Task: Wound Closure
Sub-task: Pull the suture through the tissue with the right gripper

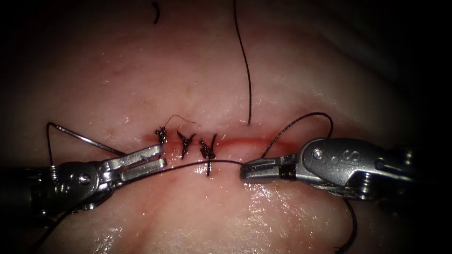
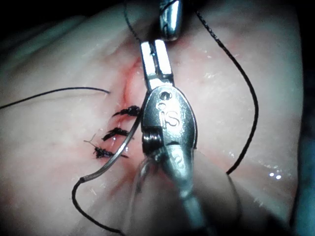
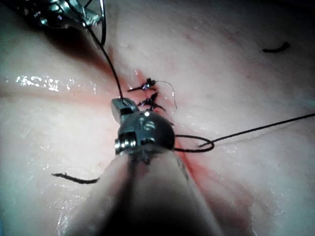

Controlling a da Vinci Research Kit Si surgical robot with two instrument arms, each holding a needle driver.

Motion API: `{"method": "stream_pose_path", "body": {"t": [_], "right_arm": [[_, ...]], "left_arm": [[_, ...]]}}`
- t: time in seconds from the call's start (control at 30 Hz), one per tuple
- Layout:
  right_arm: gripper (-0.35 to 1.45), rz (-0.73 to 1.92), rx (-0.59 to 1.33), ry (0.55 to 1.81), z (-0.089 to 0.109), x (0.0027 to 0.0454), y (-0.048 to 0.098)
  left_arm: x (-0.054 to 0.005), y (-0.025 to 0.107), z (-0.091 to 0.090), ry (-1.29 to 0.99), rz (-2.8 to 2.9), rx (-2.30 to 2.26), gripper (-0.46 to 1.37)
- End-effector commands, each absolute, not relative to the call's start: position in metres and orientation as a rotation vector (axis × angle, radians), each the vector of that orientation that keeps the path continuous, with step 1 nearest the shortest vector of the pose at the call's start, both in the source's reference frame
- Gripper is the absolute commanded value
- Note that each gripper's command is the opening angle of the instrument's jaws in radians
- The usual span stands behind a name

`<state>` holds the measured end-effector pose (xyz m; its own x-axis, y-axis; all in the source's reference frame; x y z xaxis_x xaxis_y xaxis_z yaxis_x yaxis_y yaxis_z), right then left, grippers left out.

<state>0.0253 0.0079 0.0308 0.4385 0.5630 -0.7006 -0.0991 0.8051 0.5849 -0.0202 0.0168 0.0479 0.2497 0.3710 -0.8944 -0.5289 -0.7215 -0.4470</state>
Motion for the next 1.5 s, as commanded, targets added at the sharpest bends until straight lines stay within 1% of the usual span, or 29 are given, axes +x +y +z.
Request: {"method": "stream_pose_path", "body": {"t": [0.03,0.27,0.3,0.4,0.47,0.5,0.6,0.8,0.9,1.03,1.17,1.4,1.5], "right_arm": [[-0.35,0.437,0.503,1.043,0.031,0.0254,0.008],[-0.35,0.438,0.502,1.043,0.031,0.0255,0.008],[-0.33,0.438,0.502,1.043,0.031,0.0256,0.008],[0.17,0.44,0.503,1.042,0.031,0.0256,0.008],[0.6,0.439,0.505,1.042,0.031,0.0255,0.008],[0.79,0.438,0.506,1.043,0.03,0.0254,0.008],[1.04,0.435,0.508,1.045,0.03,0.0252,0.008],[1.2,0.428,0.515,1.047,0.03,0.0243,0.008],[1.2,0.43,0.512,1.066,0.029,0.0233,0.008],[1.2,0.453,0.492,1.125,0.028,0.0218,0.008],[1.21,0.467,0.487,1.162,0.027,0.0204,0.009],[1.19,0.456,0.498,1.212,0.024,0.0162,0.009],[1.18,0.465,0.479,1.227,0.023,0.0136,0.008]], "left_arm": [[-0.0202,0.017,0.048,0.142,1.566,-1.797,-0.35],[-0.02,0.017,0.048,0.14,1.566,-1.798,-0.35],[-0.02,0.017,0.048,0.14,1.566,-1.798,-0.35],[-0.0197,0.017,0.048,0.142,1.57,-1.801,-0.35],[-0.0194,0.017,0.048,0.144,1.574,-1.803,-0.35],[-0.0193,0.017,0.048,0.145,1.58,-1.803,-0.35],[-0.0187,0.017,0.048,0.151,1.59,-1.811,-0.35],[-0.0168,0.018,0.048,0.159,1.604,-1.802,-0.35],[-0.0154,0.018,0.048,0.165,1.607,-1.796,-0.35],[-0.0139,0.018,0.048,0.173,1.619,-1.789,-0.35],[-0.0133,0.017,0.048,0.172,1.621,-1.789,-0.35],[-0.0138,0.017,0.048,0.178,1.621,-1.787,-0.35],[-0.0141,0.017,0.048,0.18,1.62,-1.786,-0.35]]}}
